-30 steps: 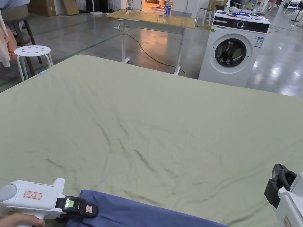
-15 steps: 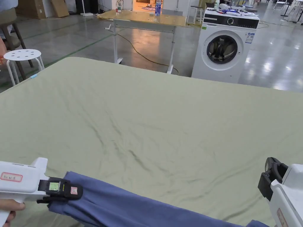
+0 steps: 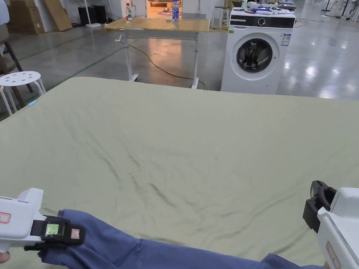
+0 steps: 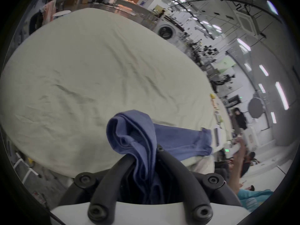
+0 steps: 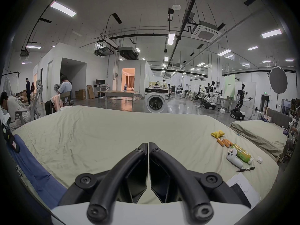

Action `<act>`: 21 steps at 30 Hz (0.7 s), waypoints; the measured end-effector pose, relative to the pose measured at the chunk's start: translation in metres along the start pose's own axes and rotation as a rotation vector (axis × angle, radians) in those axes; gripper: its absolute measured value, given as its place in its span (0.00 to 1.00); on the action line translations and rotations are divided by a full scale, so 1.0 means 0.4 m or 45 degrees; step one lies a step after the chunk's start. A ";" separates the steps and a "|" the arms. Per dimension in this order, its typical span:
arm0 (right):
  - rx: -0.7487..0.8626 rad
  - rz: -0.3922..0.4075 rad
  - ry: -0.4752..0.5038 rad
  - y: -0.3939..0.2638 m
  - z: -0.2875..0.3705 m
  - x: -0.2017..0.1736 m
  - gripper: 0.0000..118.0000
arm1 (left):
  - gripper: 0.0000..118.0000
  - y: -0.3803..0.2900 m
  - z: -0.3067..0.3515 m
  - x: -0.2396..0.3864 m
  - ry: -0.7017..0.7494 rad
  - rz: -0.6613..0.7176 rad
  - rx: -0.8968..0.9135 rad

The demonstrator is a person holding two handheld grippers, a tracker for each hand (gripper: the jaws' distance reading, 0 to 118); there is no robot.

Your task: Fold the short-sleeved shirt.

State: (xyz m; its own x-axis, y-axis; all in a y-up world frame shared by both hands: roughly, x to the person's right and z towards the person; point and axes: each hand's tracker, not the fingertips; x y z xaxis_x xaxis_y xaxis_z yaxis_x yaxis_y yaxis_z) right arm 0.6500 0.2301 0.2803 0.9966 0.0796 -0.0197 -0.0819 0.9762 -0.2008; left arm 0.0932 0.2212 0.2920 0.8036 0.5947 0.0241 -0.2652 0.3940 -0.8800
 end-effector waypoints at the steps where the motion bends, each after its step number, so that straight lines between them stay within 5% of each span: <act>1: 0.001 0.000 0.000 0.000 0.001 0.001 0.00 | 0.03 -0.007 -0.009 0.024 -0.065 0.007 -0.006; 9: -0.012 -0.007 -0.009 -0.012 0.009 0.012 0.00 | 0.03 -0.048 -0.196 0.218 -0.191 -0.076 -0.121; 21: -0.042 -0.010 -0.070 -0.024 0.034 0.060 0.00 | 0.03 -0.117 -0.552 0.318 0.124 -0.066 -0.319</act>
State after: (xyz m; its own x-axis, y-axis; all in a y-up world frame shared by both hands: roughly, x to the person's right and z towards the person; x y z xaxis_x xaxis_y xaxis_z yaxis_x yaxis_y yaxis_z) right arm 0.6748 0.2252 0.2949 0.9958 0.0839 0.0361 -0.0732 0.9697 -0.2330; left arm 0.3254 0.1236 0.2315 0.8635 0.5030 0.0369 -0.0920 0.2291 -0.9690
